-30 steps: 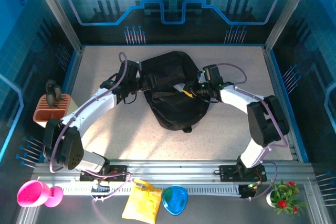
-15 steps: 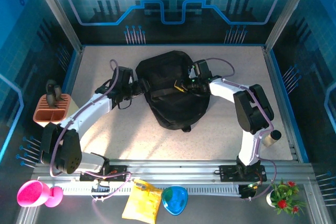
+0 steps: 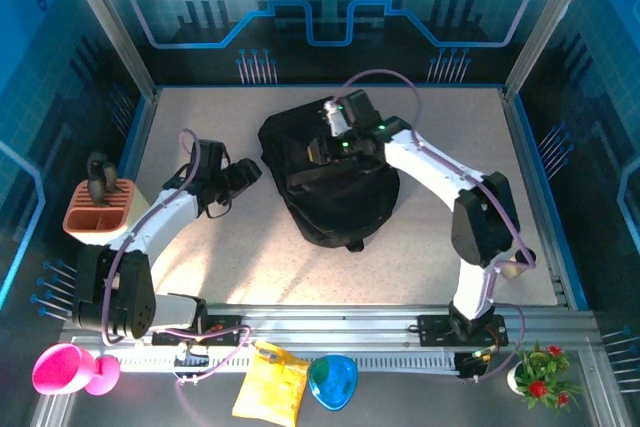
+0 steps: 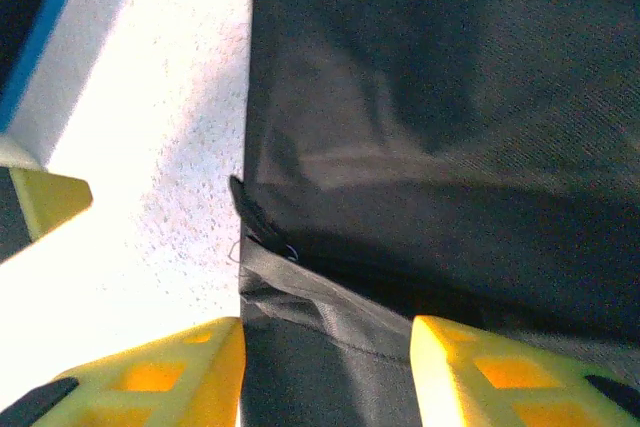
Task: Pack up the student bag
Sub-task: Zip the student bag at the center of the table.
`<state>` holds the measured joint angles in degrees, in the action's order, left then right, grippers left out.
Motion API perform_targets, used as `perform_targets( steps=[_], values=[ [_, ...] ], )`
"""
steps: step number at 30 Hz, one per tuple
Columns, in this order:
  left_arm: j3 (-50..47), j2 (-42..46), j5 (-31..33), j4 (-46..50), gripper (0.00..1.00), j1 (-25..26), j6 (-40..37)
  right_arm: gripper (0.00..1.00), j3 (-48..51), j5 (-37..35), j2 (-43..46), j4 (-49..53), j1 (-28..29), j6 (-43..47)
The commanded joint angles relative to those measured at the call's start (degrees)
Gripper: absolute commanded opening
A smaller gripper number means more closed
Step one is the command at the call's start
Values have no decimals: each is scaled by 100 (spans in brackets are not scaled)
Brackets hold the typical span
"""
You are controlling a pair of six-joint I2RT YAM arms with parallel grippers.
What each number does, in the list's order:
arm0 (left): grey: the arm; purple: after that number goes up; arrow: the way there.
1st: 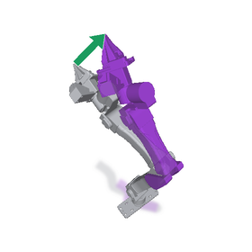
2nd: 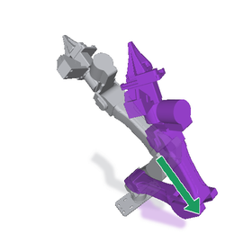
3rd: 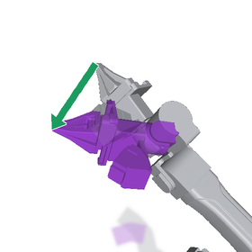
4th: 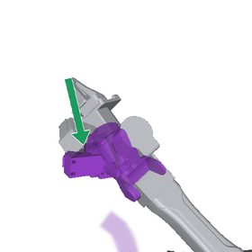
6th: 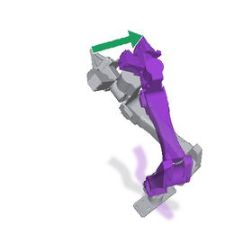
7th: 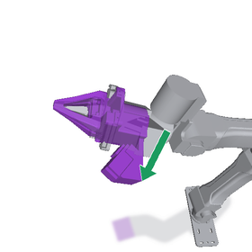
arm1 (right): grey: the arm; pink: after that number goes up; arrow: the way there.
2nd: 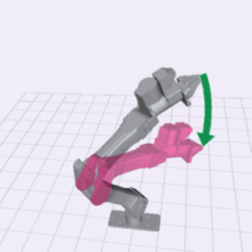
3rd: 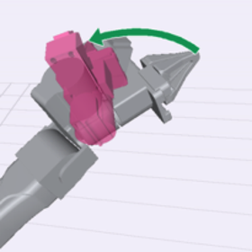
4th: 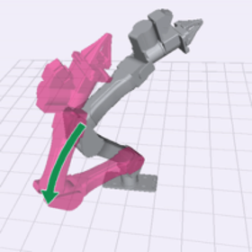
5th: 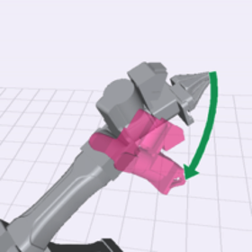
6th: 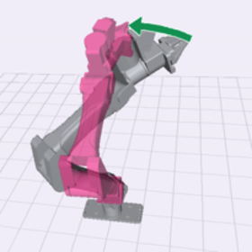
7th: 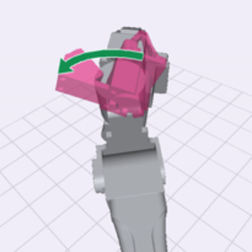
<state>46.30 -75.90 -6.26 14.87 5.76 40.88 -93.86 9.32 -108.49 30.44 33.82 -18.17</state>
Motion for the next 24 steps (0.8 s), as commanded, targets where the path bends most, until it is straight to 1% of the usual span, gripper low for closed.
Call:
perform_targets(
  steps=[1,5,8,11,15,20,24],
  values=[
    [-112,287,68,232,76,-130,122,50,-679,-496,-588,1043,302,1390],
    [-128,454,201,370,85,-195,87,54,-1391,-436,-1194,1253,530,1786],
    [-143,556,325,472,91,-220,56,57,-1859,-457,-1602,1357,670,1903],
    [-155,616,403,528,95,-233,41,58,-2167,-501,-1909,1387,745,1865],
    [-146,654,388,538,96,-242,8,58,-2379,-522,-2144,1412,756,1740],
    [-150,638,398,520,96,-242,16,53,-2602,-877,-2365,1519,751,1667],
    [-137,594,363,499,96,-250,24,53,-2870,-1000,-2502,1704,783,1690]
  ],
)
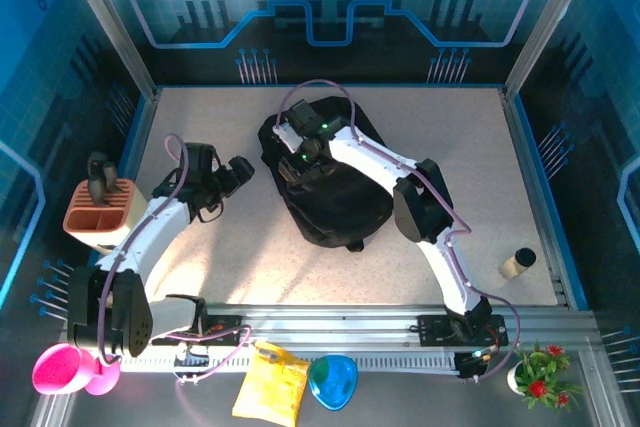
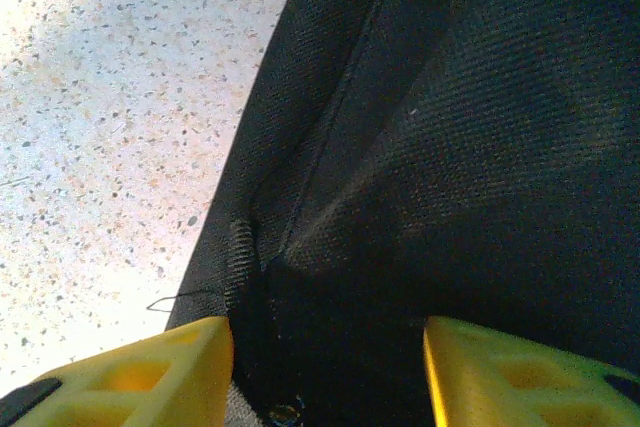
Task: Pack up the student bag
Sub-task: Zip the student bag at the center of the table.
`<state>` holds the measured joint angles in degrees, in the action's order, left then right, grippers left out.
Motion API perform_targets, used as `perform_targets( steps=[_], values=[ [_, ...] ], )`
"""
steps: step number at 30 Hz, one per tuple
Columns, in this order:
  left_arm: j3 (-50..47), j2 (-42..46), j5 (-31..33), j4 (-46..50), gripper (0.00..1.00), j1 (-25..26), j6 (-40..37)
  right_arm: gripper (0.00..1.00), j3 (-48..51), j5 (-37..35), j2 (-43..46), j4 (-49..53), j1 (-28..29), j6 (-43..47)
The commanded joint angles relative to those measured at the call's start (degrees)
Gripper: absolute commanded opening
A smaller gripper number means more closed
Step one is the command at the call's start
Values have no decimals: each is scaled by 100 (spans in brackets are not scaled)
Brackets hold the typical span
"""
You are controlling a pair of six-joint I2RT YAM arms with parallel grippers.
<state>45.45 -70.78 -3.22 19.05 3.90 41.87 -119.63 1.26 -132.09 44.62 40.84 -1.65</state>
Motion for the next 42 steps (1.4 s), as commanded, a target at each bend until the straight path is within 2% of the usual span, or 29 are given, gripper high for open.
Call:
perform_targets(
  steps=[1,7,11,15,19,24,28,30,36,42],
  values=[
    [-54,74,50,74,96,-61,-73,54,-321,-189,-260,302,80,40],
    [-61,65,41,81,97,-65,-91,49,-386,-420,-378,354,103,-100],
    [-51,65,37,81,97,-65,-99,34,-368,-738,-350,322,103,-343],
    [-59,55,31,62,97,-65,-91,33,-324,-377,-328,236,147,-407],
    [-59,55,20,61,97,-65,-91,38,-294,-71,-376,177,181,-547],
    [-64,42,-10,51,97,-65,-91,40,-265,-17,-421,91,206,-752],
    [-73,14,-55,24,97,-65,-66,32,-338,-405,-526,149,256,-883],
    [-91,3,-120,-19,97,-65,-60,25,-391,-567,-555,195,259,-974],
    [-138,-169,-691,-346,94,-65,-71,3,-349,-662,-211,43,257,-1074],
    [-232,-460,-1824,-1188,85,-48,-2,0,354,-721,683,-408,232,-1193]
  ],
)
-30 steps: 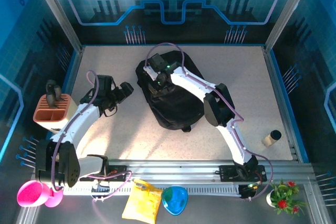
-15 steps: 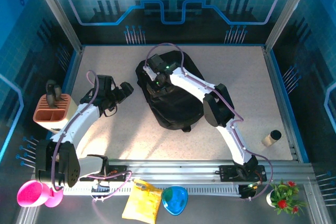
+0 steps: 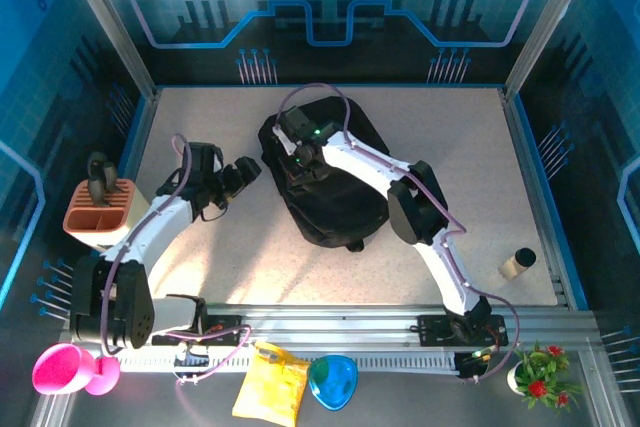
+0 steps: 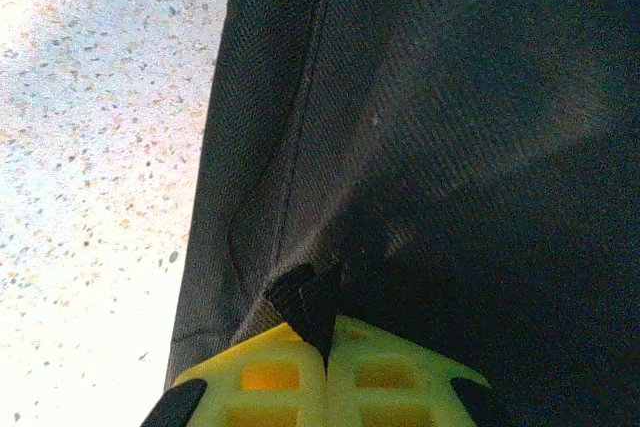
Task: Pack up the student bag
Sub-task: Zip the student bag at the center of the table.
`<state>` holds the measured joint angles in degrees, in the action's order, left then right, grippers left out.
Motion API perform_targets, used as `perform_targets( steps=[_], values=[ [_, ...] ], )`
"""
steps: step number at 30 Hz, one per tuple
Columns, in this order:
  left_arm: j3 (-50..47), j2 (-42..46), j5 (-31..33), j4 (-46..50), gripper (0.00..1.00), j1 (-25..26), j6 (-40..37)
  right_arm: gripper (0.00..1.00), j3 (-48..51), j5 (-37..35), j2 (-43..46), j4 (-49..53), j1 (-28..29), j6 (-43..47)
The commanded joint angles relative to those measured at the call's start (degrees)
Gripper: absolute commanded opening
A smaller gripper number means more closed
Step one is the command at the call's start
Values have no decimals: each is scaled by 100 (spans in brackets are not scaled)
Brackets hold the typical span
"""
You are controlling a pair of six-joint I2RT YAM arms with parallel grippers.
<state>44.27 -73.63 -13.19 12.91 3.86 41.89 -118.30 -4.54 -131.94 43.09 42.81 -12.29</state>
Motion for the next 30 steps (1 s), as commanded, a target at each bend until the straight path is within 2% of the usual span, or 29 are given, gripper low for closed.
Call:
perform_targets(
  steps=[1,9,18,26,30],
  values=[
    [-123,-246,-965,-715,84,-35,33,0,371,-137,799,-333,34,-156],
    [-73,-929,-1813,-1790,62,223,355,0,1255,160,1528,-858,-95,-438],
    [296,-1323,-1912,-1808,42,705,208,0,1515,476,1588,-1015,-243,-766],
    [497,-1810,-1990,-1818,37,877,196,0,1621,838,1632,-1126,-389,-934],
    [591,-1962,-1948,-1783,28,889,188,0,1655,851,1623,-1134,-414,-950]
  ],
)
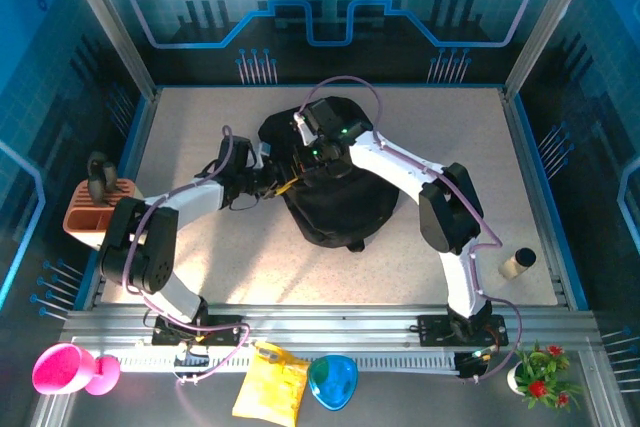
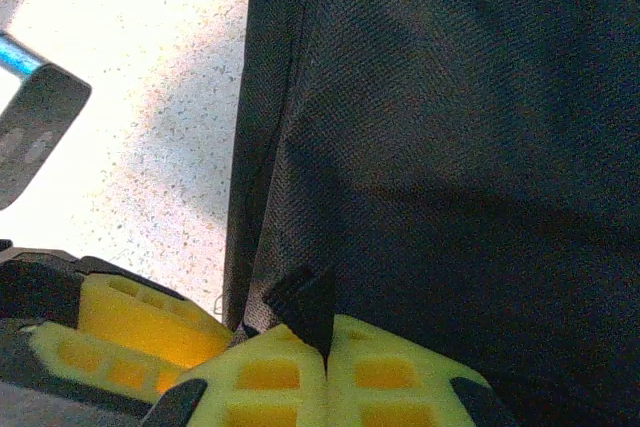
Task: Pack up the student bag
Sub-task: Zip the student bag at the center of the table.
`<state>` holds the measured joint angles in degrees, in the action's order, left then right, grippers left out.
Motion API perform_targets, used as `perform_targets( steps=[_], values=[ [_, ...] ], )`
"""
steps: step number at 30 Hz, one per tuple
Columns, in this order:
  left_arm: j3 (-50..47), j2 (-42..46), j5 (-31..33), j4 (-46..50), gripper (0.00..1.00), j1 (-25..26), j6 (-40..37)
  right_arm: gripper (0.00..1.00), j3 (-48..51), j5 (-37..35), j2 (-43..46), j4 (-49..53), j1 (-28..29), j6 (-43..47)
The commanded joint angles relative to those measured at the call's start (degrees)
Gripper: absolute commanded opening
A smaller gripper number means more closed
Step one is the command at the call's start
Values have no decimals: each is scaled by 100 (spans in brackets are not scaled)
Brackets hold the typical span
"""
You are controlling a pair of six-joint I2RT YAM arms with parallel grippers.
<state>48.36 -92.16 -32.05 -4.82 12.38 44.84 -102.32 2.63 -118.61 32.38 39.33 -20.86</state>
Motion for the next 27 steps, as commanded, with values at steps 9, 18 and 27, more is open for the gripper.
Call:
perform_targets(
  steps=[9,18,27],
  values=[
    [201,105,719,561,0,3,-344,0,232,-1594,321,201,-323,115],
    [208,225,905,962,0,-69,-568,0,450,-2716,345,401,-1051,-163],
    [541,20,929,1116,0,-69,-644,0,489,-3132,421,705,-1290,-576]
  ],
)
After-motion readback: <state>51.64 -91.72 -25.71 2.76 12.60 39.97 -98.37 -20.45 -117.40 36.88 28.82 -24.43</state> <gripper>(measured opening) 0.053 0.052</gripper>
